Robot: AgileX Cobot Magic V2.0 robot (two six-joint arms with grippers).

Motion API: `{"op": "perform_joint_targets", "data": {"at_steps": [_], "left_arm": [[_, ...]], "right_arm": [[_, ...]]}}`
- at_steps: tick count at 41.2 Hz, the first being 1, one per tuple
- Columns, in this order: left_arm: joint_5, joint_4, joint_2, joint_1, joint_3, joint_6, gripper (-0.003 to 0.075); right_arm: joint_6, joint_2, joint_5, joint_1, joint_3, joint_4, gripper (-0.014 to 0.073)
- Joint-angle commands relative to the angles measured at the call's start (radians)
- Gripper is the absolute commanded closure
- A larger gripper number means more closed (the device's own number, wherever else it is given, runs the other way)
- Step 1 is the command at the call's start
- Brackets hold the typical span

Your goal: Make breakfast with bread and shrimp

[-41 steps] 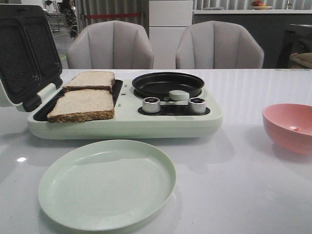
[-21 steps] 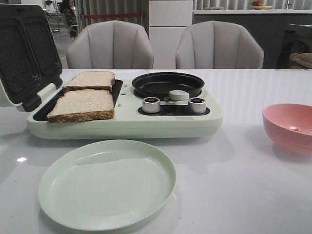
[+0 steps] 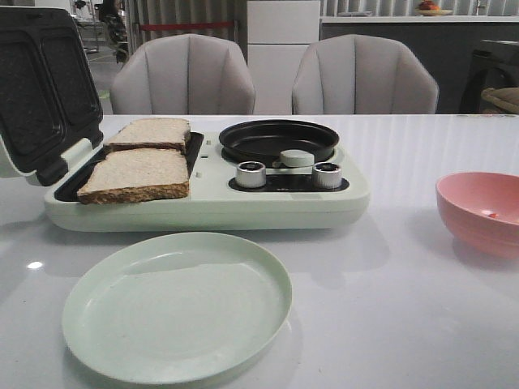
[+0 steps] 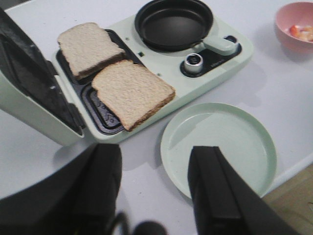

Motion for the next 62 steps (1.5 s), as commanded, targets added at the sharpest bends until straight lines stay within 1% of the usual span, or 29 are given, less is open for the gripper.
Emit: {"op": "perform_joint_targets", "data": {"at_steps": [1, 4, 9, 14, 18, 22, 26, 27, 31, 33, 38, 44, 62], "left_arm": [[-0.010, 0.048, 0.071, 0.040, -0.101, -0.036, 0.0384], [0.046, 0.051, 0.146, 0.110, -0.168, -0.027, 0.0389], [0.077, 0.017, 0.244, 0.235, -0.241, 0.039, 0.0389], [0.069, -0.138, 0.313, 0.391, -0.281, 0.177, 0.0389], [0.023, -0.280, 0.338, 0.511, -0.285, 0.278, 0.0389], [0.021, -0.389, 0.353, 0.630, -0.285, 0.371, 0.0391], [0.016, -0.482, 0.374, 0.748, -0.285, 0.452, 0.0437], [0.010, -0.523, 0.381, 0.779, -0.285, 0.470, 0.0465], [0.002, -0.634, 0.411, 0.865, -0.285, 0.558, 0.0540], [-0.003, -0.685, 0.428, 0.890, -0.288, 0.585, 0.0572], [-0.056, -0.759, 0.495, 0.922, -0.289, 0.624, 0.0620], [-0.081, -0.784, 0.602, 0.922, -0.326, 0.636, 0.0620], [-0.076, -0.838, 0.887, 0.912, -0.570, 0.637, 0.0620]], "right_arm": [[0.000, 0.002, -0.067, -0.005, -0.026, -0.023, 0.0143], [0.000, 0.002, -0.067, -0.005, -0.026, -0.023, 0.0143], [0.000, 0.002, -0.067, -0.005, -0.026, -0.023, 0.0143], [0.000, 0.002, -0.067, -0.005, -0.026, -0.023, 0.0143], [0.000, 0.002, -0.067, -0.005, -0.026, -0.023, 0.0143], [0.000, 0.002, -0.067, -0.005, -0.026, -0.023, 0.0143], [0.000, 0.002, -0.067, -0.005, -0.026, -0.023, 0.0143], [0.000, 0.002, -0.067, -0.005, -0.026, -0.023, 0.0143], [0.000, 0.002, -0.067, -0.005, -0.026, -0.023, 0.0143], [0.000, 0.002, -0.067, -0.005, -0.026, -0.023, 0.0143], [0.000, 0.002, -0.067, -0.005, -0.026, -0.023, 0.0143], [0.000, 0.002, -0.067, -0.005, -0.026, -0.023, 0.0143], [0.000, 0.002, -0.067, -0.005, -0.026, -0.023, 0.0143]]}}
